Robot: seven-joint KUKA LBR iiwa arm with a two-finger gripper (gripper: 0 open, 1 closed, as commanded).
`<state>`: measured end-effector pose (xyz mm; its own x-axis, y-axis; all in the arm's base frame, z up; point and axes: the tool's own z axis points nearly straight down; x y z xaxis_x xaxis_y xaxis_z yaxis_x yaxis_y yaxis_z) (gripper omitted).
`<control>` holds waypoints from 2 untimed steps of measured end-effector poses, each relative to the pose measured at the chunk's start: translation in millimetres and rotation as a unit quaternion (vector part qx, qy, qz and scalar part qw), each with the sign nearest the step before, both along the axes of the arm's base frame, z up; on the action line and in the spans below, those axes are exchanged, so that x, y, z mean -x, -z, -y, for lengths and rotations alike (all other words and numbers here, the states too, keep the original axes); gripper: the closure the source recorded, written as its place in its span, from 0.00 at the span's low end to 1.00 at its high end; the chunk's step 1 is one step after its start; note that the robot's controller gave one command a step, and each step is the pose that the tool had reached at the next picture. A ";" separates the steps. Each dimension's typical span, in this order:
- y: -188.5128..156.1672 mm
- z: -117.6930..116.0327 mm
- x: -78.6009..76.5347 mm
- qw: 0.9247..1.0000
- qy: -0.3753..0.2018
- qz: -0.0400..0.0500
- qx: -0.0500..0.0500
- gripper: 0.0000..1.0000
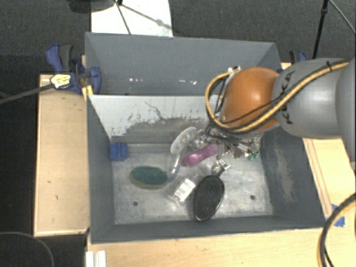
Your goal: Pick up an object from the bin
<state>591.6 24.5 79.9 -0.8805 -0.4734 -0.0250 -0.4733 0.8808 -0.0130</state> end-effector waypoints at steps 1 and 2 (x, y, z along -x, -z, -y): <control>-2.2 -0.8 -2.4 1.000 0.004 0.005 -0.003 1.00; -145.6 9.4 27.6 0.990 -0.139 -0.010 0.002 1.00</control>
Offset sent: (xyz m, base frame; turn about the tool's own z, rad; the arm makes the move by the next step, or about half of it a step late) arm 0.0000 0.0000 0.0000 0.0000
